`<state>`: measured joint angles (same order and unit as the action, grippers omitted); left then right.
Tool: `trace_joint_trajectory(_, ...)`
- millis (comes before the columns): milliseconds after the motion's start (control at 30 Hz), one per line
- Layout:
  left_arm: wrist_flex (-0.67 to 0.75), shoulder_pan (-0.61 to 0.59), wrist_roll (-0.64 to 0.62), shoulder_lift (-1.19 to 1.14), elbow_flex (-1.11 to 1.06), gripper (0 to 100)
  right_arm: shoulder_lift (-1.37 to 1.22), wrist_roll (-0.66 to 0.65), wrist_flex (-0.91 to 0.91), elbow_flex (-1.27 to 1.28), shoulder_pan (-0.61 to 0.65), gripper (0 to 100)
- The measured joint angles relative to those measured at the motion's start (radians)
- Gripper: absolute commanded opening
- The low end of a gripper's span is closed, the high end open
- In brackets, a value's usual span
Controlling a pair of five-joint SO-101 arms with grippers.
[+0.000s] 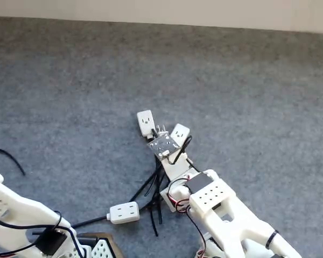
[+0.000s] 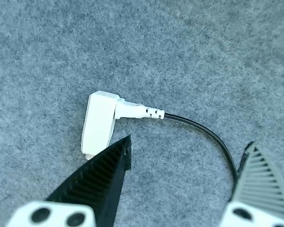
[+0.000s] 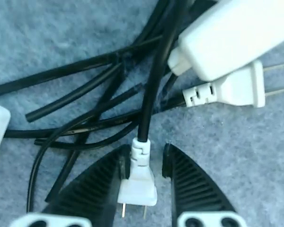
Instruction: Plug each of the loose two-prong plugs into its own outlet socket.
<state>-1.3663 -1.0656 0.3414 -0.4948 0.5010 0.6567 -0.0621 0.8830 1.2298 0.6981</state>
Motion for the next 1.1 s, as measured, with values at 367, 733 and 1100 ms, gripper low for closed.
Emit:
trace_joint_trajectory(367,0.0,0.0,0.0,0.0,0.0,36,0.0,-0.002,0.003,0.0,0.0,0.4)
trace_joint_trajectory(733,-0.015,0.006,0.0,0.0,0.041,36,0.0,-0.002,0.091,-0.226,-0.006,0.5)
trace_joint_trajectory(1100,-0.382,0.325,0.112,0.287,0.204,36,0.0,-0.002,0.204,-0.721,-0.008,0.5)
